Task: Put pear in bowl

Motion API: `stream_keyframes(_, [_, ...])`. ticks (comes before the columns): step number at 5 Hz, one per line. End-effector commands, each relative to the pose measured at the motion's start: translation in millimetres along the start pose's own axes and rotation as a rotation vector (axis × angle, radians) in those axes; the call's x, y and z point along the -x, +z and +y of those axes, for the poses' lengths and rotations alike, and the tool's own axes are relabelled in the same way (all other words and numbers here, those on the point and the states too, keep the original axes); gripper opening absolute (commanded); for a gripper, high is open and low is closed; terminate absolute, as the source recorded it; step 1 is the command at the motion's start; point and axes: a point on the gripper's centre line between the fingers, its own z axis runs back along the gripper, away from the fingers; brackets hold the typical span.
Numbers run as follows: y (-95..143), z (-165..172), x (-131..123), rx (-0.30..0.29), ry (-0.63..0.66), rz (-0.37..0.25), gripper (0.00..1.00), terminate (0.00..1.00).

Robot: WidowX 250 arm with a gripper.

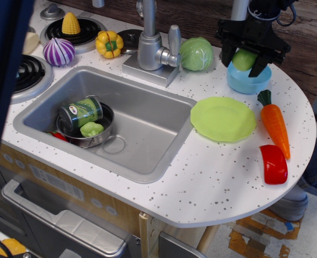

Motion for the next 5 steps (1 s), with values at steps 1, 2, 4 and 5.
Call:
stream_keyframes(1, [3.0,15.2,-32.6,0.03,-0.034,-0.114,0.0,0.0])
stream_keyframes(2, [-0.9,14.2,-35.9,0.032,-0.056,-0.134,1.0,0.0])
stream_keyframes(4, [-0.9,14.2,-35.9,0.032,-0.056,-0.134,1.0,0.0])
stream_keyframes(5, [-0.9,14.2,-35.9,0.032,-0.056,-0.134,1.0,1.0])
